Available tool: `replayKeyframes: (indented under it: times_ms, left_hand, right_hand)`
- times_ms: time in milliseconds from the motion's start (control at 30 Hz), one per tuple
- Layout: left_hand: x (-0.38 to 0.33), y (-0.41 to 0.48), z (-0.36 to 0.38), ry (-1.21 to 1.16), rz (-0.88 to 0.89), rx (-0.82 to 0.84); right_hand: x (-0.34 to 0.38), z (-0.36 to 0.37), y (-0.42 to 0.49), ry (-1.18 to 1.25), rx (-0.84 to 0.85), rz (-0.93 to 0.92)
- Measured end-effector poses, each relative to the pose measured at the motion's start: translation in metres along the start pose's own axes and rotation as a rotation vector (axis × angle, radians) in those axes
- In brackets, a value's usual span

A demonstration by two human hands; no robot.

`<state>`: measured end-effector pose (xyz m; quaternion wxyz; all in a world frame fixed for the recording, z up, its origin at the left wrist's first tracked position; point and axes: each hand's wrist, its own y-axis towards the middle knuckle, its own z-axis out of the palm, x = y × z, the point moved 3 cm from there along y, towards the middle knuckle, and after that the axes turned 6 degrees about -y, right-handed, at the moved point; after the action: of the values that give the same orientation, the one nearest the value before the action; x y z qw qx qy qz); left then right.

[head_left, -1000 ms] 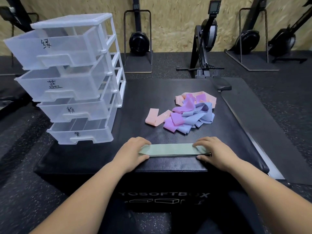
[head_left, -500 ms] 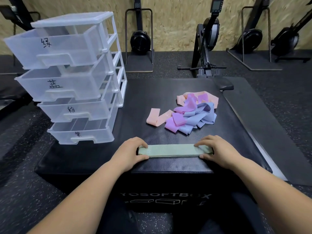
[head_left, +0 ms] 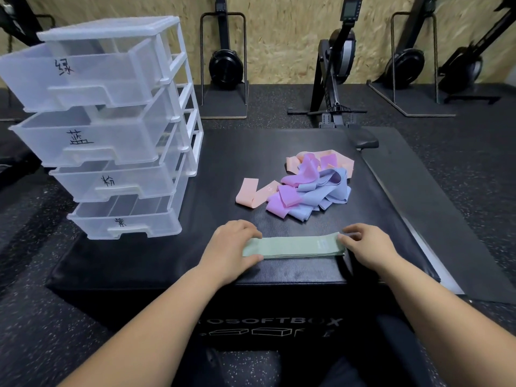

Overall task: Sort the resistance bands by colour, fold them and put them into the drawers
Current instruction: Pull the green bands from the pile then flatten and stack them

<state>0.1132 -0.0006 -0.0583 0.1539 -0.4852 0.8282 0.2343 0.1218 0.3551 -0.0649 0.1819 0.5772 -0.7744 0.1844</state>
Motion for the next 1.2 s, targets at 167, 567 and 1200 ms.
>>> replayKeyframes:
  times_ms: [167, 567, 1200]
  left_hand:
    - [-0.023, 0.012, 0.026, 0.076, 0.053, 0.033]
    - [-0.022, 0.015, 0.034, 0.014, -0.091, 0.051]
    - [-0.029, 0.012, 0.03, 0.026, -0.139, 0.091]
  right_hand:
    - [0.009, 0.004, 0.0, -0.033, 0.038, 0.09]
    - [0.026, 0.004, 0.002, -0.175, 0.159, 0.166]
    - [0.021, 0.0, -0.002, 0.439, 0.059, 0.189]
